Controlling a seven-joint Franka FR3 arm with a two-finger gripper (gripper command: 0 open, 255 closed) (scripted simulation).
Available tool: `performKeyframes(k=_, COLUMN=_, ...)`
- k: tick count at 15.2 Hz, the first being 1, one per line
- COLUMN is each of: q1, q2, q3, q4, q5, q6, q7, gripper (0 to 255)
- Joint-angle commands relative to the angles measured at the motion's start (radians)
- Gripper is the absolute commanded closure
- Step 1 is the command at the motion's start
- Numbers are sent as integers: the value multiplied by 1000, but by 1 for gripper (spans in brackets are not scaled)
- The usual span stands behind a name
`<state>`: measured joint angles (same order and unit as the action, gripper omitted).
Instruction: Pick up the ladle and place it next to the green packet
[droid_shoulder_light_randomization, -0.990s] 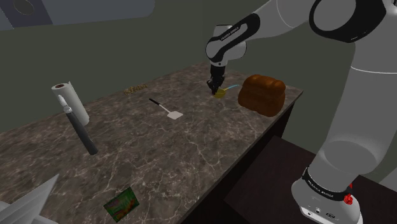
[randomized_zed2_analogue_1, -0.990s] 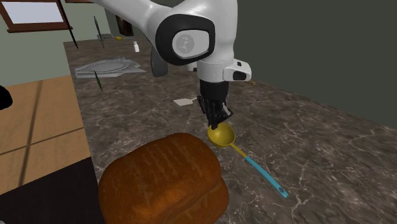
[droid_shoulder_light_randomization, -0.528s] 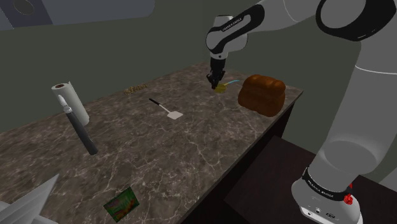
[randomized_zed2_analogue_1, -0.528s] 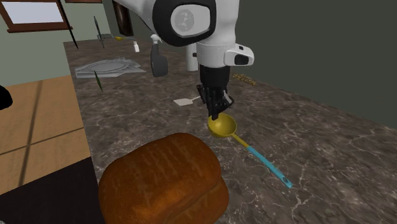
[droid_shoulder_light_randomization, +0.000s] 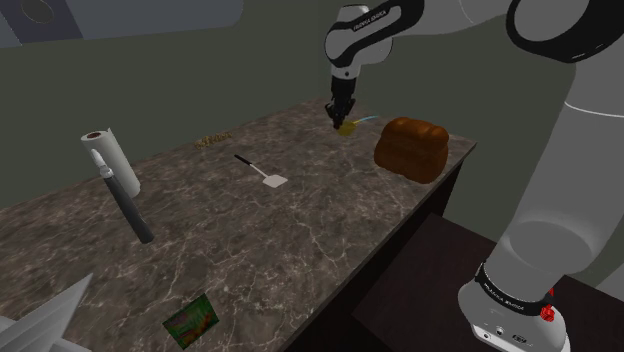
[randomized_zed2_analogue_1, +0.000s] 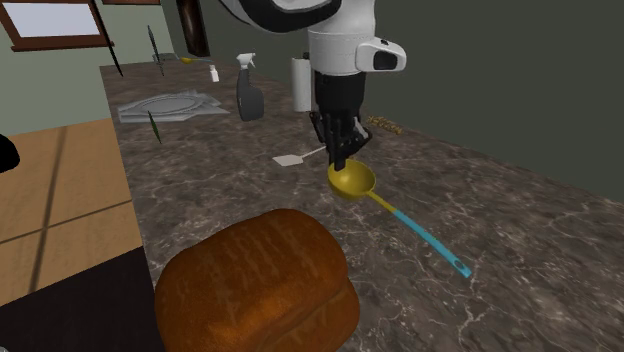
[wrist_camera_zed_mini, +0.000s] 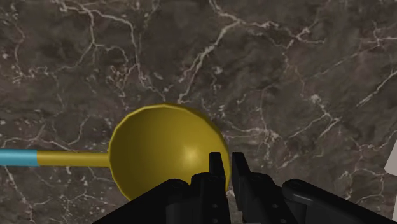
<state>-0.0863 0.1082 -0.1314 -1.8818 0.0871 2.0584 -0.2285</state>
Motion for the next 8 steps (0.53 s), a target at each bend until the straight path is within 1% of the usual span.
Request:
performKeyframes(k=1, q1=1, q2=-6, q3=0, q4=19, q5=-2, q6=-25, q7=4, gripper=255)
performKeyframes(k=8, q1=0, q2=-22, q3=-1, q4=93, q5=-8, q6=-115, q7=11, gripper=255)
